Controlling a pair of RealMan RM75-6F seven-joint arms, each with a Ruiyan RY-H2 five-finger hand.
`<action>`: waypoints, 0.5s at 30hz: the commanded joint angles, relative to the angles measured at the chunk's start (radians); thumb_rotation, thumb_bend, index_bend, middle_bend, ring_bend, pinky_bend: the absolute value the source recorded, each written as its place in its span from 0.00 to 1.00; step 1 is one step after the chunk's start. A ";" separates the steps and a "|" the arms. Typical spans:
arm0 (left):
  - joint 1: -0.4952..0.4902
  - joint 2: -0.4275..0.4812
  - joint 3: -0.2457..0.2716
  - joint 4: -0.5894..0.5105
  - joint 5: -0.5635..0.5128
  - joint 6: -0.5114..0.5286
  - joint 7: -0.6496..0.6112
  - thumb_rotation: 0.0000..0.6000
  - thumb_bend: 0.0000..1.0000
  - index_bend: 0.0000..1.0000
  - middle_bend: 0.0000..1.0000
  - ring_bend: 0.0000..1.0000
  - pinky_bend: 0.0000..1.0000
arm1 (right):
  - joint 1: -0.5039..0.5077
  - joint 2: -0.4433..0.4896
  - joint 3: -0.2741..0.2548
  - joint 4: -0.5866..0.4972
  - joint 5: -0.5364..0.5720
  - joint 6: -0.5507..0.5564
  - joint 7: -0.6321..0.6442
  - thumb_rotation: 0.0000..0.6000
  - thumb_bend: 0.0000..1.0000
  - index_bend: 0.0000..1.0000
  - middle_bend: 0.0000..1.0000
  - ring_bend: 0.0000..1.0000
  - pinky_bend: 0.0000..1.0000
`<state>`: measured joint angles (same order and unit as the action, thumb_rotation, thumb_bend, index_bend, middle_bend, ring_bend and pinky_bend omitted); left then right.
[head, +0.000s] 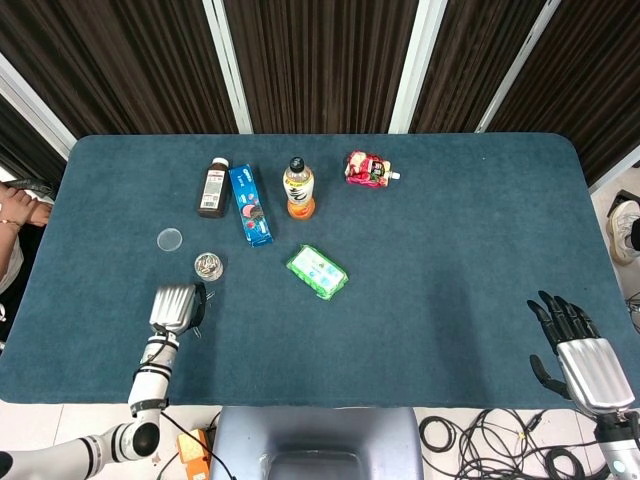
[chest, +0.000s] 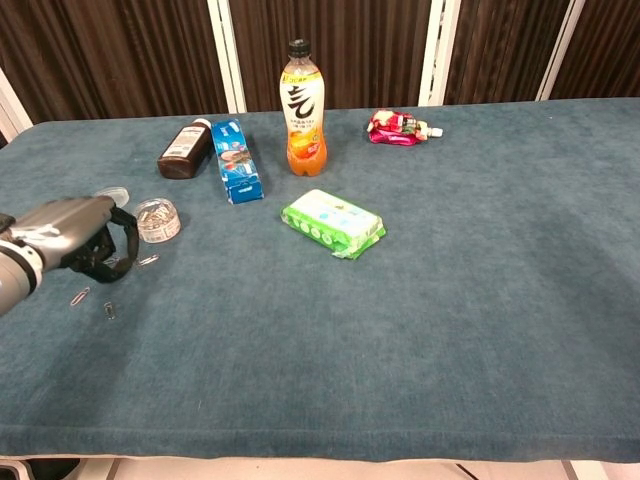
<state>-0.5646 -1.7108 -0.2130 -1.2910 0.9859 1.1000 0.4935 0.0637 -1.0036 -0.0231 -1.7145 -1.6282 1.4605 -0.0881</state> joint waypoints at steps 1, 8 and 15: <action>-0.004 0.028 -0.020 -0.027 0.008 0.021 0.003 1.00 0.34 0.77 1.00 1.00 1.00 | 0.000 0.000 0.001 -0.002 0.003 0.000 0.007 1.00 0.37 0.00 0.00 0.00 0.13; -0.037 0.052 -0.038 -0.019 0.014 0.004 0.017 1.00 0.34 0.76 1.00 1.00 1.00 | -0.009 0.005 0.011 -0.004 0.015 0.021 0.023 1.00 0.37 0.00 0.00 0.00 0.13; -0.095 0.029 -0.085 0.076 -0.029 -0.083 -0.042 1.00 0.35 0.75 1.00 1.00 1.00 | -0.022 0.016 0.013 0.006 0.004 0.054 0.053 1.00 0.37 0.00 0.00 0.00 0.13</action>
<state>-0.6406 -1.6708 -0.2813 -1.2427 0.9719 1.0404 0.4724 0.0427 -0.9886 -0.0106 -1.7093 -1.6238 1.5136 -0.0354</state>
